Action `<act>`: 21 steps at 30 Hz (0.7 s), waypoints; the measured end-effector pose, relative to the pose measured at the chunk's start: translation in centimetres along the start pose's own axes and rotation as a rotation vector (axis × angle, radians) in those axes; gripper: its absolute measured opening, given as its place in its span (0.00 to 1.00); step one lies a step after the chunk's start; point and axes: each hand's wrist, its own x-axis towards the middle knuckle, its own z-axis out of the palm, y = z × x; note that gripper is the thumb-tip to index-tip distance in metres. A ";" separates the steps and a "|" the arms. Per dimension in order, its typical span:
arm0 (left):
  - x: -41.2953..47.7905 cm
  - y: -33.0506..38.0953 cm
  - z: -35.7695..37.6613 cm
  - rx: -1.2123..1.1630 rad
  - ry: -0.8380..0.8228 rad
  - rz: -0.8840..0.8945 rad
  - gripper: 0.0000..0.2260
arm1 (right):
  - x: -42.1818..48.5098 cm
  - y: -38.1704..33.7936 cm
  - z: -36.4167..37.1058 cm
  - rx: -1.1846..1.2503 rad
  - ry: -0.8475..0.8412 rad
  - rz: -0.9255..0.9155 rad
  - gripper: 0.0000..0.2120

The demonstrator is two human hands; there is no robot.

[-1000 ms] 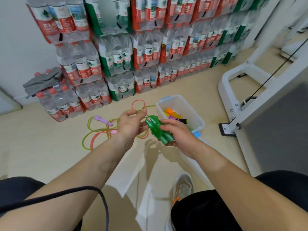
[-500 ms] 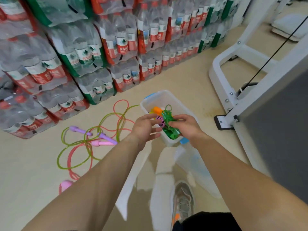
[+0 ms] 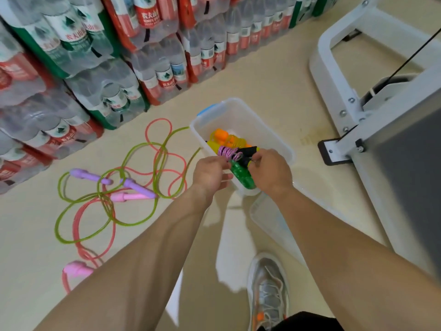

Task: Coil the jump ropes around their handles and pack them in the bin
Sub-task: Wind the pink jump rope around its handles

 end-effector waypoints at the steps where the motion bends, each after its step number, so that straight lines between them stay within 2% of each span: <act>1: -0.4 -0.2 -0.4 -0.010 0.016 0.007 0.06 | -0.6 0.2 -0.1 -0.097 0.042 -0.035 0.11; 3: -1.5 -0.5 -1.4 -0.002 0.031 0.013 0.07 | -2.3 -0.1 -0.5 -0.271 0.043 -0.116 0.11; 5: -2.7 -1.1 -2.5 0.044 0.031 0.000 0.08 | -4.1 -1.2 -0.5 -0.327 -0.009 -0.163 0.11; 8: -4.8 -2.1 -4.9 0.177 0.036 0.004 0.08 | -6.5 -4.2 -0.2 -0.226 -0.102 -0.153 0.12; 12: -7.8 -4.0 -9.4 0.374 0.097 0.023 0.07 | -10.8 -9.3 0.8 -0.216 -0.291 -0.204 0.14; 16: -10.6 -6.3 -15.5 0.614 0.203 -0.013 0.13 | -15.2 -14.2 2.8 -0.136 -0.351 -0.241 0.13; 21: -15.1 -8.9 -22.4 0.669 0.306 -0.049 0.15 | -19.3 -19.7 6.2 -0.077 -0.436 -0.256 0.12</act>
